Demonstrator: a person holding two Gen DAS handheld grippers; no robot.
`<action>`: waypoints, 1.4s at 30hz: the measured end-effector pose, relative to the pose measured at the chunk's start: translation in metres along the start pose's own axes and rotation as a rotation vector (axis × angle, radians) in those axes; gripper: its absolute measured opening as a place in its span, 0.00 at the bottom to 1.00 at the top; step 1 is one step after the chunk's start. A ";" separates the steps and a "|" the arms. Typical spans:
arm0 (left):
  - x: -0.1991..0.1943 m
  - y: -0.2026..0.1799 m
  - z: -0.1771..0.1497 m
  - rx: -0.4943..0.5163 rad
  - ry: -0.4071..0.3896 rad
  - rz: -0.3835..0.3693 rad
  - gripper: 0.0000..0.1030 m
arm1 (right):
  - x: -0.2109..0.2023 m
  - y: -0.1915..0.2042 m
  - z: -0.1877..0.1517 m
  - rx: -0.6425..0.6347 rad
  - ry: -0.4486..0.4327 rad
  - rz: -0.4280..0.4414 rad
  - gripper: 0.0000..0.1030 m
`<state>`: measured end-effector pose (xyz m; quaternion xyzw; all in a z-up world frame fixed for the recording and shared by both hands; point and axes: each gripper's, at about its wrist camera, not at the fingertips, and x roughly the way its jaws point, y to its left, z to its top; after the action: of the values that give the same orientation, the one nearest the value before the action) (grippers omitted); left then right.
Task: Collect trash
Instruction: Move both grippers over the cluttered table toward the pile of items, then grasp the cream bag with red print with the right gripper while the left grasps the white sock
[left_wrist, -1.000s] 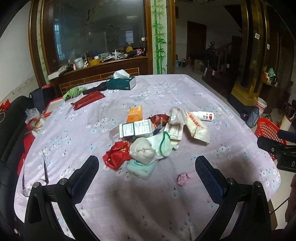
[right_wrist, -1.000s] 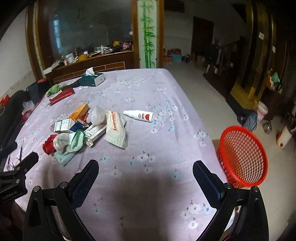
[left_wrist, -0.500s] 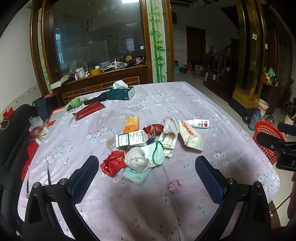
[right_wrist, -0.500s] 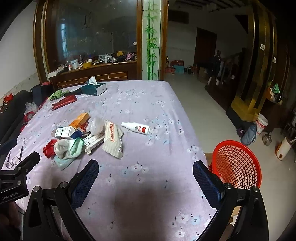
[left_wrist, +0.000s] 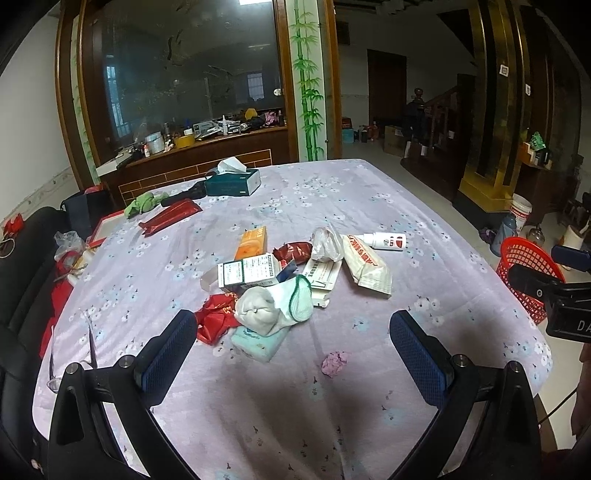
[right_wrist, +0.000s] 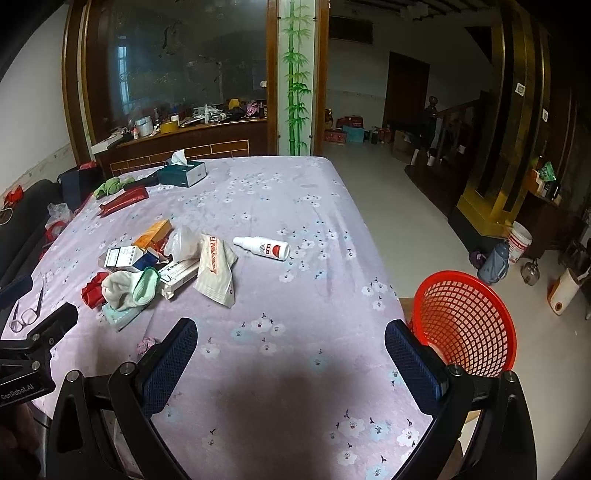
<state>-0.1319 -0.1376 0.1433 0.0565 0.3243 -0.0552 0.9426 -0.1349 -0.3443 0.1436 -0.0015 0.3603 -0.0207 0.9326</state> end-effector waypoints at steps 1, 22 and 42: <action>0.000 -0.001 0.000 0.002 -0.001 -0.004 1.00 | 0.000 0.000 0.000 0.001 0.001 -0.002 1.00; 0.010 -0.012 -0.001 0.018 0.023 -0.053 1.00 | 0.005 -0.010 -0.006 0.037 0.040 -0.028 1.00; 0.034 0.081 -0.023 -0.163 0.144 -0.048 0.93 | 0.101 0.037 0.019 0.113 0.298 0.267 0.71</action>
<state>-0.1076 -0.0570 0.1099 -0.0241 0.3960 -0.0472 0.9167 -0.0465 -0.3119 0.0893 0.1015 0.4896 0.0830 0.8620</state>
